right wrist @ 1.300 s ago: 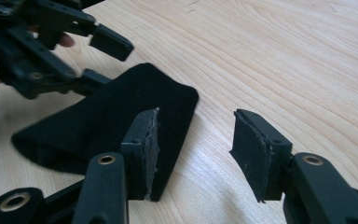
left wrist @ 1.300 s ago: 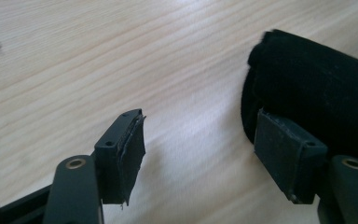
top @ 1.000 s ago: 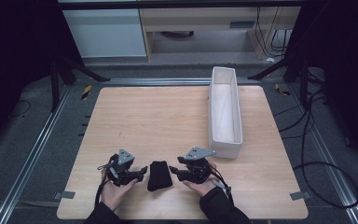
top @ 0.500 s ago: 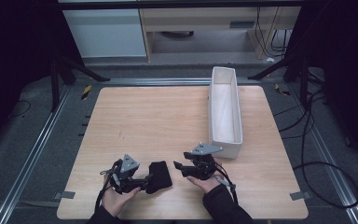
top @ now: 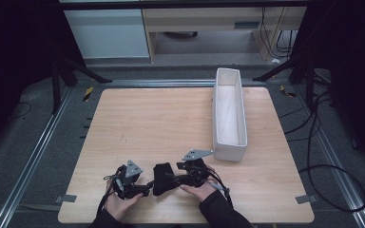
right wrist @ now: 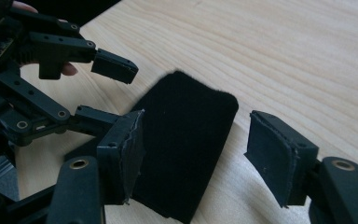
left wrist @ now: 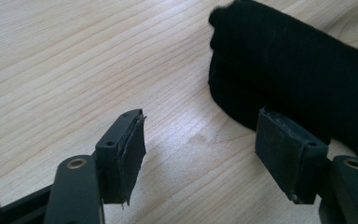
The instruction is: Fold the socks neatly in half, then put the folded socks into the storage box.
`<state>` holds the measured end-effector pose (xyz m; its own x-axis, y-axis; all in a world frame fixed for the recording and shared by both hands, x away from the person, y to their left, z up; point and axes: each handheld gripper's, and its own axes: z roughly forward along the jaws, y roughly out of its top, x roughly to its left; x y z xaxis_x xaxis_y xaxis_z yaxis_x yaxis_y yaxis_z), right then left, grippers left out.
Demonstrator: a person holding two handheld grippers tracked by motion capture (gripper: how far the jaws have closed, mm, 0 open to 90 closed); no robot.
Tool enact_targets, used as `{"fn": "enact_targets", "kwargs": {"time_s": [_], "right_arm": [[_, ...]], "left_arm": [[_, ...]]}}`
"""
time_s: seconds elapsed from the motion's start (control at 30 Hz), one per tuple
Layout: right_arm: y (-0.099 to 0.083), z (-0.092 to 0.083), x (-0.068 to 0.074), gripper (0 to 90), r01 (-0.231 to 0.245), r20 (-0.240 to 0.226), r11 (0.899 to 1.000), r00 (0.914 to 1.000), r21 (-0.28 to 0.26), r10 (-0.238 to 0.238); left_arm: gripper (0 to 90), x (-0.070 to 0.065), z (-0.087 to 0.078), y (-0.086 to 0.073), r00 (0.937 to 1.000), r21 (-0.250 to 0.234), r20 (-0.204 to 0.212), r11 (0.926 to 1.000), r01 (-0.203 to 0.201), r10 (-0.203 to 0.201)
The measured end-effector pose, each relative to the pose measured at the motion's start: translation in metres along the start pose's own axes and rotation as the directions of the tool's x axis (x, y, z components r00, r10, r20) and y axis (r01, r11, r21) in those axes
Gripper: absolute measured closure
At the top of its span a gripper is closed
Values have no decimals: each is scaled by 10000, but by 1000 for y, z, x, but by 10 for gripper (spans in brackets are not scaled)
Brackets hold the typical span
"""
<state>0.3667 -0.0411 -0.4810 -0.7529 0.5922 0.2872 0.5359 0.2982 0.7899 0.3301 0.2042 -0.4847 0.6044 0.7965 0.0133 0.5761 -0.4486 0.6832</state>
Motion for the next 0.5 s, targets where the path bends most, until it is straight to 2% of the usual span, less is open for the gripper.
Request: {"fn": "enact_targets", "kwargs": {"time_s": [0.13, 0.23, 0.3, 0.4, 0.5], "right_arm": [[2, -7, -4, 363, -177, 94, 9995, 9998, -270, 180], [7, -18, -9, 364, -199, 274, 9977, 9994, -648, 217], [8, -26, -14, 361, -236, 453, 9965, 9986, -808, 273], [7, -33, -20, 358, -281, 675, 9954, 9971, -921, 344], [5, -34, -23, 357, -338, 736, 9957, 9965, -861, 401]], "left_arm": [[319, 5, -11, 6, 9997, -471, -137, 9987, 215, -222], [312, 8, -17, 14, 9987, -848, 57, 9951, 508, -505], [308, 6, -20, 20, 9989, -980, 129, 9942, 454, -443], [301, 0, -18, 25, 9987, -988, 375, 9943, 394, -359], [298, -4, -10, 27, 9967, -795, 680, 9956, 494, -440]]}}
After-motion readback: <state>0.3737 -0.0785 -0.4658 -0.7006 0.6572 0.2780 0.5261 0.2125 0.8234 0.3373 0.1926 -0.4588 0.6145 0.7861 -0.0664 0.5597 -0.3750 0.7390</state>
